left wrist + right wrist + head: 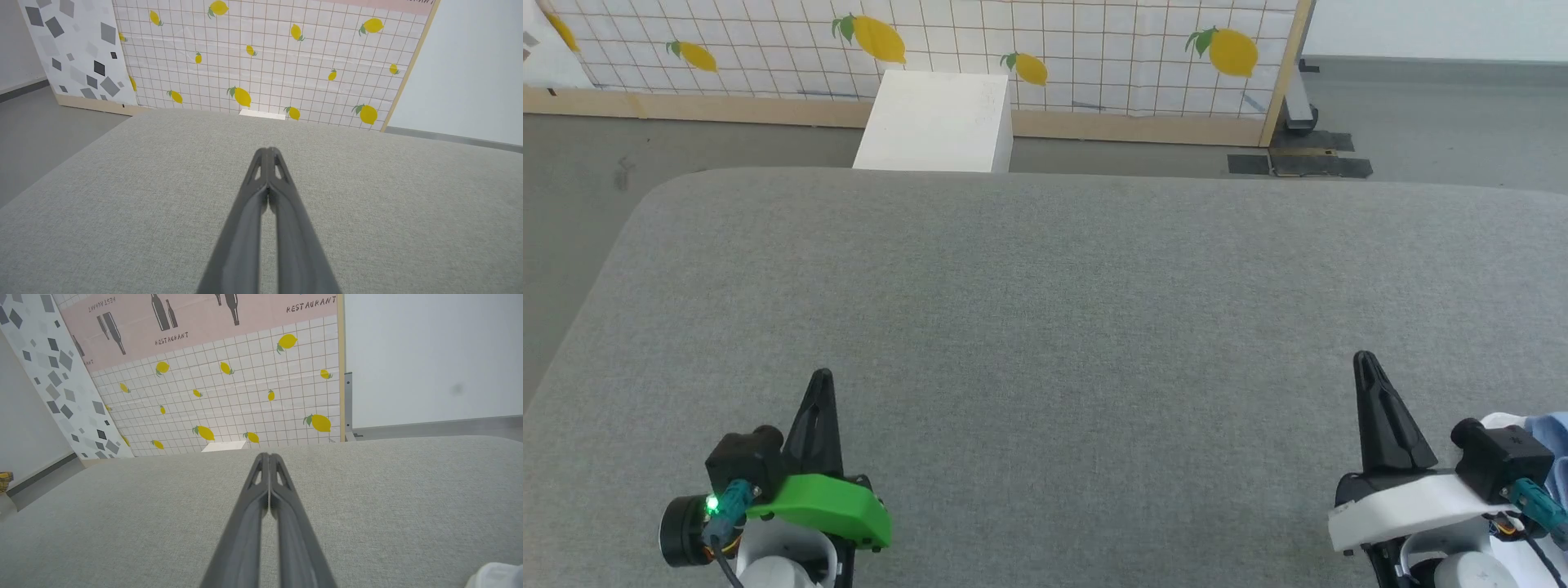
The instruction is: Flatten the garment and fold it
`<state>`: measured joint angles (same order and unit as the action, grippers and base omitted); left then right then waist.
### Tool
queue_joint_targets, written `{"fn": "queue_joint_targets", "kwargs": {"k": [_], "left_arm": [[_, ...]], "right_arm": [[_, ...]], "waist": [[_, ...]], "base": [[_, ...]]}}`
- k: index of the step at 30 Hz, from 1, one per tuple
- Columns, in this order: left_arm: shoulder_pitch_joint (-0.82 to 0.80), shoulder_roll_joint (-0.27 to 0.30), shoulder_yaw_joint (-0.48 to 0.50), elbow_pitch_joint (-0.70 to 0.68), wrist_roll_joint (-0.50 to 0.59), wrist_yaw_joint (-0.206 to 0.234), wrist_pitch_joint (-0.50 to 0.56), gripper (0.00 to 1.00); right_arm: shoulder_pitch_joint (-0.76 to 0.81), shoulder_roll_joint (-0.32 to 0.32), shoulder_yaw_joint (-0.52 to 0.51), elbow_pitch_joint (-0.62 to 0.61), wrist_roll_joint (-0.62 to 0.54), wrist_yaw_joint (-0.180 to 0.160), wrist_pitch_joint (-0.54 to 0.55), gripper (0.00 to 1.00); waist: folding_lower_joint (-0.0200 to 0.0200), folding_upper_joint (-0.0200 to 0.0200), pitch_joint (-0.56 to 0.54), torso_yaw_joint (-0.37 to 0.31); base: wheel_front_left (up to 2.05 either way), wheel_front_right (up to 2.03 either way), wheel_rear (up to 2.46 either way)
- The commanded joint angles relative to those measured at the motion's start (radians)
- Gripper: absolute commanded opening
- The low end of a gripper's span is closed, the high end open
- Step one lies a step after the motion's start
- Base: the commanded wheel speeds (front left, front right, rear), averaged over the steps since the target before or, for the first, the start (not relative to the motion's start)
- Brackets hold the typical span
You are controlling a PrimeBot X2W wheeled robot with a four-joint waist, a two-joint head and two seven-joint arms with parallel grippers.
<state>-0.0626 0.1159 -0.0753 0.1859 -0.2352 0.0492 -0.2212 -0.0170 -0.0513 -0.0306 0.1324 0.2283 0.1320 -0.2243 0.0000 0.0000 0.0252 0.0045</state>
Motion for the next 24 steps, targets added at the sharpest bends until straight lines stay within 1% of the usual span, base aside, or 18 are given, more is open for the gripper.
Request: {"fn": "queue_joint_targets", "kwargs": {"k": [1, 24], "left_arm": [[0.009, -0.008, 0.005, -0.006, 0.011, -0.004, 0.004, 0.00], [0.022, -0.021, 0.021, -0.048, 0.063, -0.015, 0.054, 0.00]], "right_arm": [[0.003, 0.000, 0.003, -0.009, -0.013, 0.000, 0.008, 0.00], [0.006, 0.000, 0.009, -0.038, -0.063, 0.000, 0.058, 0.00]], "waist": [[0.0000, 0.0000, 0.000, 0.000], [0.0000, 0.0000, -0.006, -0.001]], "base": [[0.00, 0.00, 0.00], [0.00, 0.00, 0.00]]}}
